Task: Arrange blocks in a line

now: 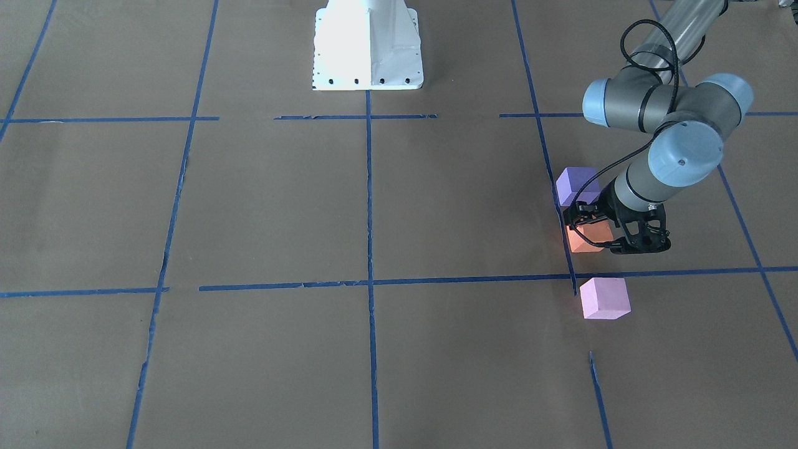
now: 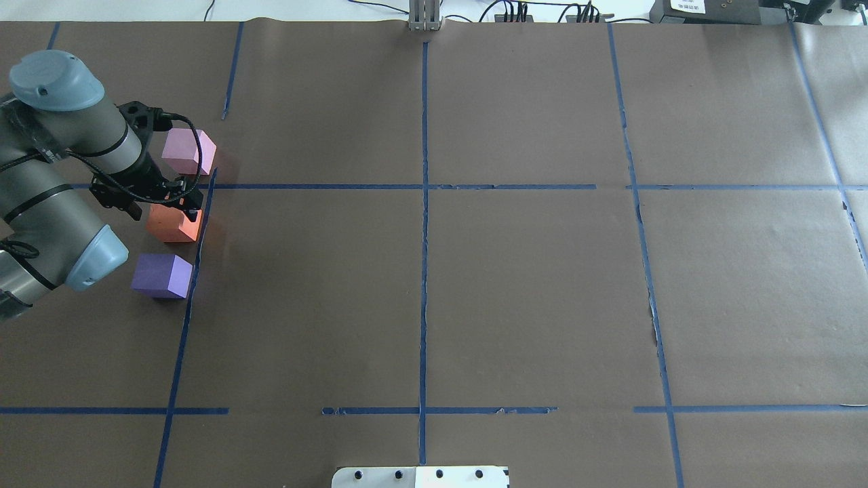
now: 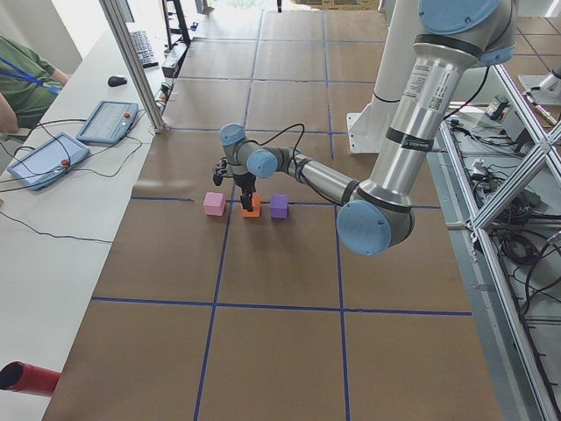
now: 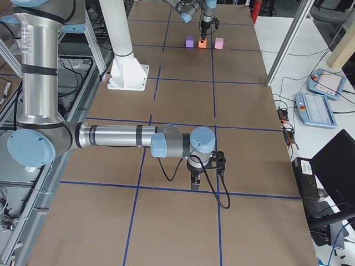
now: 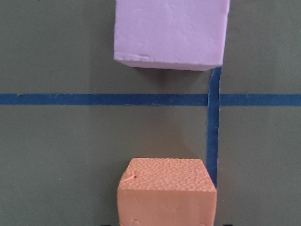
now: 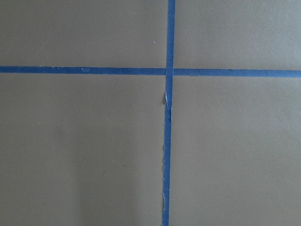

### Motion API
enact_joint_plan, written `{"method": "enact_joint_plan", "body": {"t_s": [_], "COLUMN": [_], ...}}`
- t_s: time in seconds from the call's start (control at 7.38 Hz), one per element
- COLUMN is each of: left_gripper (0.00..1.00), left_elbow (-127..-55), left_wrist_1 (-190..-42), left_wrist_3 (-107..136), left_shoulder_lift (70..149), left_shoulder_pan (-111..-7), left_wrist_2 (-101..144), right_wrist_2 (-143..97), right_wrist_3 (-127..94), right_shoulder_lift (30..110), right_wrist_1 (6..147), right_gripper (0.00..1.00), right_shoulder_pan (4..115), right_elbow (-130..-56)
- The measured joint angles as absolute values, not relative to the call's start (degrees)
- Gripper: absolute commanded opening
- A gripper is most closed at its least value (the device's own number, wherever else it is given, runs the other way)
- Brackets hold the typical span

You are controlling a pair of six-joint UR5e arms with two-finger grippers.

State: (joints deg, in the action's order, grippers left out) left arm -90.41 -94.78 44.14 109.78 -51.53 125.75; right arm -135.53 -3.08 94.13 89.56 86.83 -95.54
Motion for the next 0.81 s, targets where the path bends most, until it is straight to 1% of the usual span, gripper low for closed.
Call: {"method": "enact_joint_plan", "body": {"t_s": [0.27,0.68,0.81], "left_gripper": [1.0,1.0,1.0], "left_elbow": [-91.9,-100.2,-101.7], "left_wrist_1": [-94.5,-90.9,-89.7], "left_wrist_3": [43.8,40.0,37.1], "left_shoulder_lift": [110.3,110.2,110.0], "left_shoulder_pan": [-53.6,-58.0,-60.0], "left_wrist_2": [125.7,125.3,125.2], "right_wrist_2": [-135.5,-135.5,-135.5], "right_wrist_3": [-3.1,-3.1,-3.1], "right_shoulder_lift": [94.1,94.1,94.1], "right_wrist_1": [89.6,89.6,89.6], "right_gripper": [1.0,1.0,1.0], "right_shoulder_pan": [86.8,86.8,86.8], "right_elbow": [-95.5,-95.5,-95.5]}}
